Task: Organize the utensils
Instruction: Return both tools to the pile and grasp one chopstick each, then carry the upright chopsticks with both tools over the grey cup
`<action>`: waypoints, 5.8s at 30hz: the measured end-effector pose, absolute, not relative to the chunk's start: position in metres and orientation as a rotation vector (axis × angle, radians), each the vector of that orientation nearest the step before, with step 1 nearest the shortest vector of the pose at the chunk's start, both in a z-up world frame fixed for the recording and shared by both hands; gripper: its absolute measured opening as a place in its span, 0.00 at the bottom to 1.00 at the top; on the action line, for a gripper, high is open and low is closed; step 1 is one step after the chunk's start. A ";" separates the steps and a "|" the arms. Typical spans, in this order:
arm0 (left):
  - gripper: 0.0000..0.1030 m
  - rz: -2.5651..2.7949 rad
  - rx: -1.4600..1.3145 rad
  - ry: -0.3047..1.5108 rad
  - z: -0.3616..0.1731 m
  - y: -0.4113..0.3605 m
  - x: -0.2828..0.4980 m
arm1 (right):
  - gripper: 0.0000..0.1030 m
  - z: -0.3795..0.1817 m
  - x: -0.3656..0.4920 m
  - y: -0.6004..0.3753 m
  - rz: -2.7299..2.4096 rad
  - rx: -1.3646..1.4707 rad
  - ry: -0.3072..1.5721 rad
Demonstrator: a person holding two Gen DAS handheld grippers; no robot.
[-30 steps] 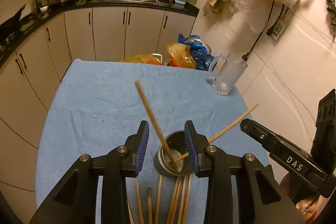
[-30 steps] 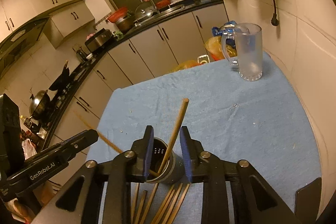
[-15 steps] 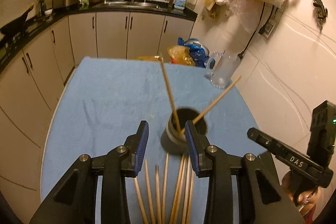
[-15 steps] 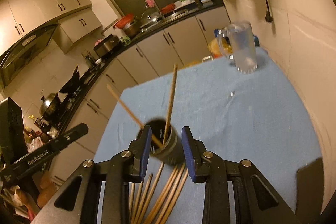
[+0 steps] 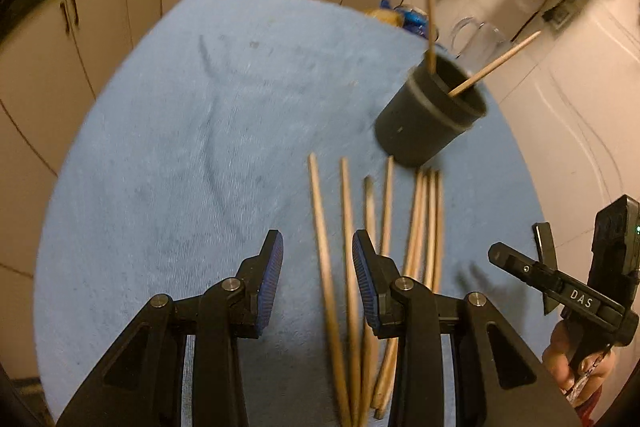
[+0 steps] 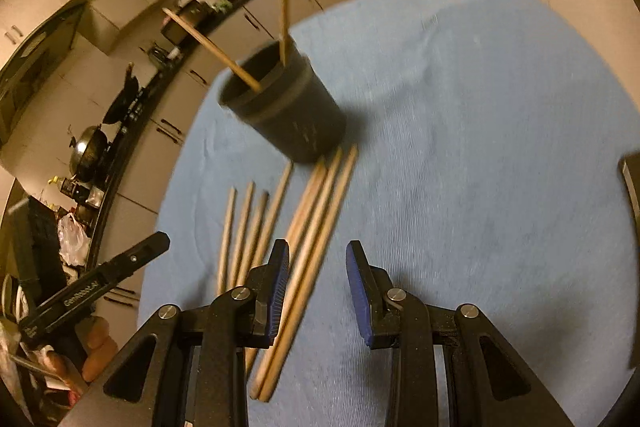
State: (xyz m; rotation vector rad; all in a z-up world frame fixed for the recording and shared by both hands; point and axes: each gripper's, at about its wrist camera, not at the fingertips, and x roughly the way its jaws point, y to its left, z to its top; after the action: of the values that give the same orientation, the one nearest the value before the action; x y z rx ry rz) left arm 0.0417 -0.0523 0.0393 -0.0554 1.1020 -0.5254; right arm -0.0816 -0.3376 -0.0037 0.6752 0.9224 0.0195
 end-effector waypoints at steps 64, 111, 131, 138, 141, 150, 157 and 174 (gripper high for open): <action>0.06 -0.546 -0.041 0.850 0.113 -0.064 0.012 | 0.06 0.087 -0.096 -0.305 0.013 0.468 0.600; 0.06 -0.580 -0.004 0.729 0.179 -0.084 0.000 | 0.06 0.135 -0.120 -0.335 0.007 0.504 0.421; 0.06 -0.614 -0.003 0.661 0.226 -0.107 0.022 | 0.06 0.175 -0.096 -0.350 -0.028 0.503 0.352; 0.06 -0.606 -0.030 0.642 0.245 -0.119 0.044 | 0.06 0.191 -0.082 -0.363 -0.054 0.513 0.316; 0.06 -0.609 -0.040 0.627 0.254 -0.122 0.053 | 0.06 0.197 -0.074 -0.371 -0.072 0.527 0.304; 0.06 -0.620 -0.066 0.635 0.249 -0.138 0.075 | 0.06 0.205 -0.048 -0.382 -0.120 0.515 0.264; 0.06 -0.624 -0.067 0.685 0.224 -0.150 0.092 | 0.06 0.187 -0.021 -0.383 -0.140 0.507 0.296; 0.06 -0.608 -0.054 0.787 0.169 -0.154 0.110 | 0.06 0.132 0.006 -0.374 -0.118 0.504 0.451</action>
State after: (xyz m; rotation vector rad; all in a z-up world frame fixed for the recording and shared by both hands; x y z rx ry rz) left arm 0.1102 -0.1541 0.1689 -0.0545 0.7868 -0.6082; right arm 0.0057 -0.3738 0.1320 0.5043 0.4514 -0.1177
